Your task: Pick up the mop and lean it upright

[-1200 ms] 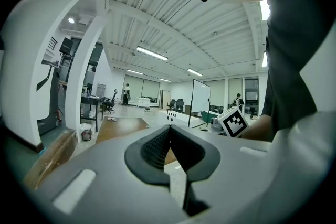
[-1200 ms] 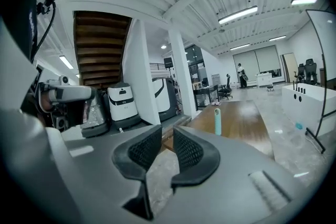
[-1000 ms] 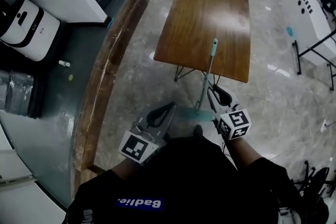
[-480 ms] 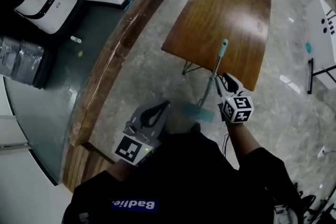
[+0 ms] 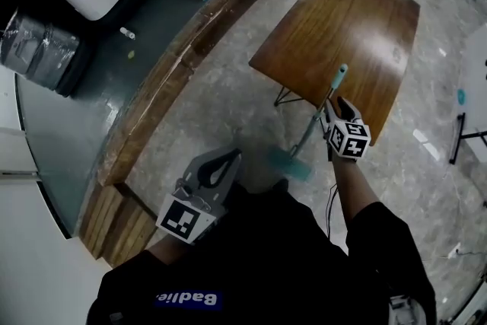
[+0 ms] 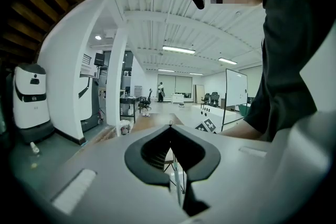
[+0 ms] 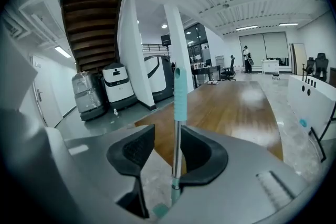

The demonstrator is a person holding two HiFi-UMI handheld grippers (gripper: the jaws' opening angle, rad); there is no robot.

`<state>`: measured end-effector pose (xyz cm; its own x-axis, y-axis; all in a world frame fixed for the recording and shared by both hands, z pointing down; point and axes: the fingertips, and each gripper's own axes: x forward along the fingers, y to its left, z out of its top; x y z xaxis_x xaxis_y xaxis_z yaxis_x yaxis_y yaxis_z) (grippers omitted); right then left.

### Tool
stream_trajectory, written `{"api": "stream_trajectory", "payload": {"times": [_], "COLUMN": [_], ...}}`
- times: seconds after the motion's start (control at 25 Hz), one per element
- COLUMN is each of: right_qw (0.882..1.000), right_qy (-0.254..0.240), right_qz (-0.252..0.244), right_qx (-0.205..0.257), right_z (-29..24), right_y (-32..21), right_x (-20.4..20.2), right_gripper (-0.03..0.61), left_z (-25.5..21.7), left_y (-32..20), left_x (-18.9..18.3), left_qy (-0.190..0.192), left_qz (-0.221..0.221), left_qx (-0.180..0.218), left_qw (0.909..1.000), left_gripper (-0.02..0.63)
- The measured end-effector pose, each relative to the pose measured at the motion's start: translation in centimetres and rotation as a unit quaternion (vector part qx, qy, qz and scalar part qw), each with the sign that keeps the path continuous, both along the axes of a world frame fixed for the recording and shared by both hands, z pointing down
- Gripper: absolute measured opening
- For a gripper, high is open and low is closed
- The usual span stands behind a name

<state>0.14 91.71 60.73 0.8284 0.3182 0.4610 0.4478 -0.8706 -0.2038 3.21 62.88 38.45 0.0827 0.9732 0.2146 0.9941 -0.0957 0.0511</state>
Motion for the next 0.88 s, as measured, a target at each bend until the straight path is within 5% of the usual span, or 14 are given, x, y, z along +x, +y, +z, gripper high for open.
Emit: {"api": "stream_trajectory", "payload": {"times": [0.88], "right_qw": [0.998], "right_qy": [-0.059], "right_qz": [0.000], "right_qx": [0.008], "right_z": [6.3], "right_y": [2.8], "right_x": [3.6], "right_gripper": [0.155], "left_z": [1.2], "left_y": [-0.8], "left_x": [-0.5], "left_qy": [-0.002], "left_qz": [-0.007], "left_qx": [0.037], "left_qw": [0.9993], "left_gripper": [0.018]}}
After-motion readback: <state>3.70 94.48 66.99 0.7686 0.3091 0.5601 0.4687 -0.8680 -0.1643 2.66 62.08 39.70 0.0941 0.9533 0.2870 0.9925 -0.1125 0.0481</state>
